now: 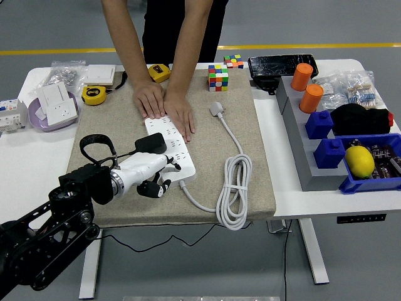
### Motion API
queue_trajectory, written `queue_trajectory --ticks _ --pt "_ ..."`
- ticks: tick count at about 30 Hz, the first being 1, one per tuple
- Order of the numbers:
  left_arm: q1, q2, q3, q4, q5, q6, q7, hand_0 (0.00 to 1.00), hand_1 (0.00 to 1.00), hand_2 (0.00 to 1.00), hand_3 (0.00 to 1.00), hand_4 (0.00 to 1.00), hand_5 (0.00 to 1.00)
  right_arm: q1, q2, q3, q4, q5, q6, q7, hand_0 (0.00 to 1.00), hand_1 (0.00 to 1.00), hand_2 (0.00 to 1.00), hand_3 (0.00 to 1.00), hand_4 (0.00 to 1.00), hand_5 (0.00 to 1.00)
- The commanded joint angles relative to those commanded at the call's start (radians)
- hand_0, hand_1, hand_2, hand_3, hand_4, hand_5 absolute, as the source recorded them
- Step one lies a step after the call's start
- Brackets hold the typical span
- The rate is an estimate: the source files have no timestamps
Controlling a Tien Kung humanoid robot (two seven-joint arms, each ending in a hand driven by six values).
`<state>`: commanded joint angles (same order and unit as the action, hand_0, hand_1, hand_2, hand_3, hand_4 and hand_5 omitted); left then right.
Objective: Pick up the plug,place it near the board,insert it into the board,press the button
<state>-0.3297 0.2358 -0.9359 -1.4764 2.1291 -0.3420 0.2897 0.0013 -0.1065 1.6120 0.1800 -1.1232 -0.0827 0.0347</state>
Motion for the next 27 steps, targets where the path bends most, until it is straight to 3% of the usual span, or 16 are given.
queue_trajectory --ticks 12,27 --pt "0.001 0.001 -0.001 0.015 0.003 -0.012 0.006 0.158 0.036 0.152 0.775 0.421 0.093 0.0 0.0 0.001 0.0 0.0 0.0 0.0 0.933 0.88 0.829 0.803 0.998 0.998" --pt "-0.001 -0.002 -0.004 0.004 -0.001 0.011 -0.008 0.158 0.036 0.152 0.766 0.422 0.082 0.002 -0.001 0.003 0.0 -0.002 -0.001 0.0 0.933 0.881 0.829 0.803 0.998 0.998"
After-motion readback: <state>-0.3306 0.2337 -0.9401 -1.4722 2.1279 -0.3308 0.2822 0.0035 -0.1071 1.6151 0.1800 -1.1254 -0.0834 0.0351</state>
